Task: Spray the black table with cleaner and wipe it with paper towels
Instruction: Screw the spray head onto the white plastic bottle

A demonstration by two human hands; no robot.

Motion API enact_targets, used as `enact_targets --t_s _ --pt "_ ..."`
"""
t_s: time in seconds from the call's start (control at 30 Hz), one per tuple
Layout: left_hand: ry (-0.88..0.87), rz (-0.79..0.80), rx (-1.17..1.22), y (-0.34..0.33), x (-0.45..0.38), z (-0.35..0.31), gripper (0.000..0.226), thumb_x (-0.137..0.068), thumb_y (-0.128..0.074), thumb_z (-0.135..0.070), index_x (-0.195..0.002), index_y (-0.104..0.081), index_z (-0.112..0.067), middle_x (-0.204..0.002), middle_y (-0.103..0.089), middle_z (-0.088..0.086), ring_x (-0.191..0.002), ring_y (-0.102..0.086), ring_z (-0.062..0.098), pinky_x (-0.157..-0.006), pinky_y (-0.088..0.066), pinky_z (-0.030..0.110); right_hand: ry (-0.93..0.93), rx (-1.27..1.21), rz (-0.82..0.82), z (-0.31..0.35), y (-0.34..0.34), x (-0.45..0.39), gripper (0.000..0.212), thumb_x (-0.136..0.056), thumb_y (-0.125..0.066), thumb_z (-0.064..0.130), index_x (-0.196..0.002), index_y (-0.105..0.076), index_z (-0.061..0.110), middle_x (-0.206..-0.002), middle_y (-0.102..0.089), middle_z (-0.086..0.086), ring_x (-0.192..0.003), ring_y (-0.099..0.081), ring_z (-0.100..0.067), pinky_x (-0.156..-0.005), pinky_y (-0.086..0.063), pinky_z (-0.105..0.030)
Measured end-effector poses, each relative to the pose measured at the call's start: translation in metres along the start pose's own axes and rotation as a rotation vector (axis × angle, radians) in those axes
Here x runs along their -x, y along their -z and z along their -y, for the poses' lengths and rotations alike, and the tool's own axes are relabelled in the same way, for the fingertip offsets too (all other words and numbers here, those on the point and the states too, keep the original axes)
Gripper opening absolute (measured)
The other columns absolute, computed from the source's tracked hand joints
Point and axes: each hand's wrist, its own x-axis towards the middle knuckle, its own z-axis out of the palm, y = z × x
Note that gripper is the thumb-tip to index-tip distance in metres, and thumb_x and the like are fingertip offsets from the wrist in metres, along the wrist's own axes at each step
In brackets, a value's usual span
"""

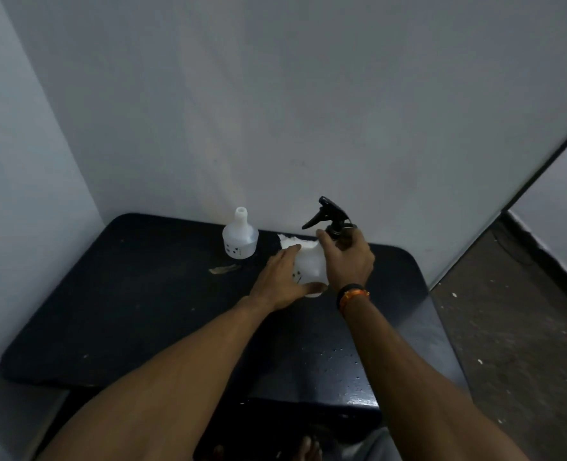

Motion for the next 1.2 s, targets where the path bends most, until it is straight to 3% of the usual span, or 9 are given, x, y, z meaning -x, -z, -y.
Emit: enact_targets --t_s 0.13,0.3,0.5,0.73,0.93,1.07,1.2 --pt "-0.005 -0.077 0.119 0.006 0.019 0.005 0.114 -0.048 -0.092 -0.061 -0.144 -0.038 -0.032 -0.139 -0.051 -0.006 -0.126 -0.052 0.016 -0.102 -0.052 0.046 -0.086 -0.110 -0.001 0.012 0.007 0.016 0.035 -0.074 -0.083 0.048 -0.092 -0.063 0.026 -0.083 -0.066 0.010 -0.085 -0.068 -0.017 -0.083 -0.060 -0.042" --pt "0.016 -0.107 0.109 0.010 0.036 0.000 0.104 -0.042 -0.092 -0.064 -0.129 -0.049 -0.027 -0.122 -0.058 -0.009 -0.110 -0.058 0.012 -0.093 -0.057 0.042 -0.094 -0.174 0.012 0.021 0.014 0.030 0.036 -0.070 -0.084 0.052 -0.087 -0.062 0.029 -0.084 -0.066 0.012 -0.084 -0.067 -0.012 -0.079 -0.059 -0.035" --pt "0.017 -0.114 0.068 0.007 0.040 -0.012 0.099 -0.051 -0.094 -0.052 -0.132 -0.047 -0.020 -0.127 -0.056 -0.001 -0.117 -0.057 0.018 -0.096 -0.054 0.047 -0.115 -0.215 0.037 0.018 0.014 0.035 0.032 -0.071 -0.085 0.051 -0.080 -0.058 0.036 -0.084 -0.064 0.013 -0.083 -0.063 -0.005 -0.077 -0.055 -0.030" --pt "0.051 -0.118 -0.036 0.007 0.038 -0.016 0.106 -0.043 -0.090 -0.062 -0.129 -0.046 -0.017 -0.126 -0.056 0.001 -0.114 -0.057 0.021 -0.091 -0.056 0.045 -0.099 -0.175 0.097 0.013 0.013 0.036 0.044 -0.064 -0.081 0.064 -0.087 -0.069 0.029 -0.081 -0.070 0.012 -0.082 -0.068 -0.008 -0.075 -0.057 -0.029" --pt "0.075 -0.117 -0.014 0.000 0.036 -0.011 0.094 -0.041 -0.093 -0.059 -0.117 -0.050 -0.023 -0.115 -0.057 -0.005 -0.105 -0.059 0.017 -0.079 -0.054 0.033 -0.061 -0.090 0.137 0.006 0.016 0.027 0.033 -0.063 -0.081 0.065 -0.073 -0.071 0.035 -0.069 -0.069 0.018 -0.073 -0.067 0.001 -0.070 -0.061 -0.032" --pt "0.079 -0.114 0.027 -0.004 0.034 -0.003 0.085 -0.042 -0.094 -0.057 -0.111 -0.057 -0.023 -0.108 -0.062 -0.007 -0.099 -0.062 0.014 -0.072 -0.052 0.027 -0.099 -0.061 0.187 -0.004 0.015 0.020 0.052 -0.058 -0.079 0.068 -0.074 -0.077 0.018 -0.068 -0.074 0.003 -0.070 -0.071 -0.017 -0.066 -0.062 -0.045" --pt "0.064 -0.101 0.007 -0.001 0.029 0.006 0.083 -0.045 -0.095 -0.053 -0.112 -0.059 -0.020 -0.108 -0.064 -0.005 -0.098 -0.063 0.014 -0.076 -0.057 0.033 -0.117 -0.086 0.238 -0.011 0.005 0.016 0.060 -0.056 -0.082 0.066 -0.075 -0.075 0.010 -0.070 -0.074 -0.009 -0.072 -0.072 -0.028 -0.063 -0.061 -0.049"
